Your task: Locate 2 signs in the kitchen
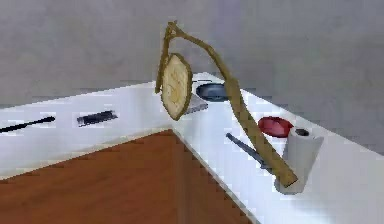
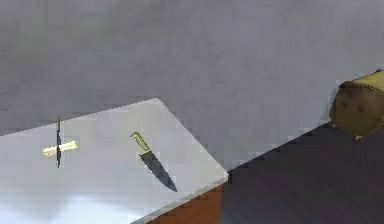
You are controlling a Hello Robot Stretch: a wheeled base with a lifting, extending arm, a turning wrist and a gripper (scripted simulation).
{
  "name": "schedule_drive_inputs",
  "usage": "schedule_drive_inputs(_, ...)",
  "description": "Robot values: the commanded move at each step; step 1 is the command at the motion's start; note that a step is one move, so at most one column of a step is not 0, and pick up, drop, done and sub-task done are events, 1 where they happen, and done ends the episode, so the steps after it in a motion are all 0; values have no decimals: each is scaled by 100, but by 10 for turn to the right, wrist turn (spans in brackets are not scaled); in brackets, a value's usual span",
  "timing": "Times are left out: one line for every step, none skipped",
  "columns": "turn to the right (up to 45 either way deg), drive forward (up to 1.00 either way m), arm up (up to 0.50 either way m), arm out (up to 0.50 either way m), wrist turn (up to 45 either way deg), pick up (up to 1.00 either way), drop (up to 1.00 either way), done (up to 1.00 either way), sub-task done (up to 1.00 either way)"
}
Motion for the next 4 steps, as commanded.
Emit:
schedule_drive_inputs(-450,0,0,0,0,0,0,0,0)
schedule_drive_inputs(-450,0,0,0,0,0,0,0,0)
schedule_drive_inputs(-420,0,0,0,0,0,0,0,0)
schedule_drive_inputs(-30,0,0,0,0,0,0,0,0)
